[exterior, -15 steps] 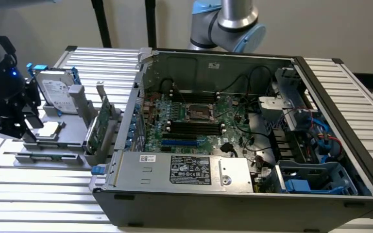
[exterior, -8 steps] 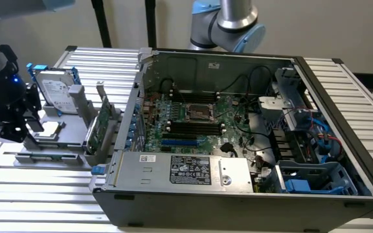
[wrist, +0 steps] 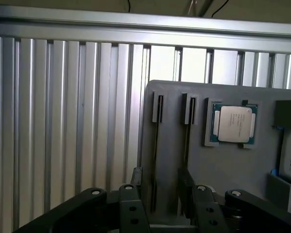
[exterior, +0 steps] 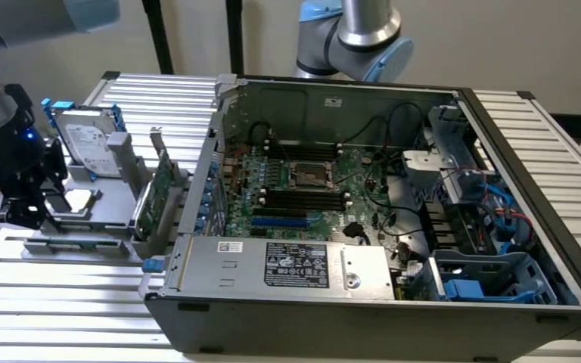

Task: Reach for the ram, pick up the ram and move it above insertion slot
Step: 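Pick up the ram and move it above insertion slot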

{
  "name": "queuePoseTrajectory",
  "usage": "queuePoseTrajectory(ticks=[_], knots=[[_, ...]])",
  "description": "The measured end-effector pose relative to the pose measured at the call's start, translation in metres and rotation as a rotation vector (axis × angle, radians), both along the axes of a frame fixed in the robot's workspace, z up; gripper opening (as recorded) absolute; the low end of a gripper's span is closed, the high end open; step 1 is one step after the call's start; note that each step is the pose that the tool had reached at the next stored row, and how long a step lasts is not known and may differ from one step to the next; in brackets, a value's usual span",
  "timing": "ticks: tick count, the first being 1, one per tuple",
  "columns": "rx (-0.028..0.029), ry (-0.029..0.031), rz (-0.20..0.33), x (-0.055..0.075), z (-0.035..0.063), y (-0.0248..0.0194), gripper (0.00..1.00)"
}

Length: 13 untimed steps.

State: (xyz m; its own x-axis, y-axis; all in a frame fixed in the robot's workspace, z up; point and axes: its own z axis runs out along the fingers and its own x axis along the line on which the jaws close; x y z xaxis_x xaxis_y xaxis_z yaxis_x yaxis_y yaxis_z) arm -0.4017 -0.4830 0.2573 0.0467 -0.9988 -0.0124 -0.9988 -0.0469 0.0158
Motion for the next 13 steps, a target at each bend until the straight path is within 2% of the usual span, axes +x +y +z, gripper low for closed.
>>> queuePoseTrajectory(ticks=[13], knots=[[0.0, 0.0, 0.004, 0.0, -0.0238, -0.0007, 0.42]])
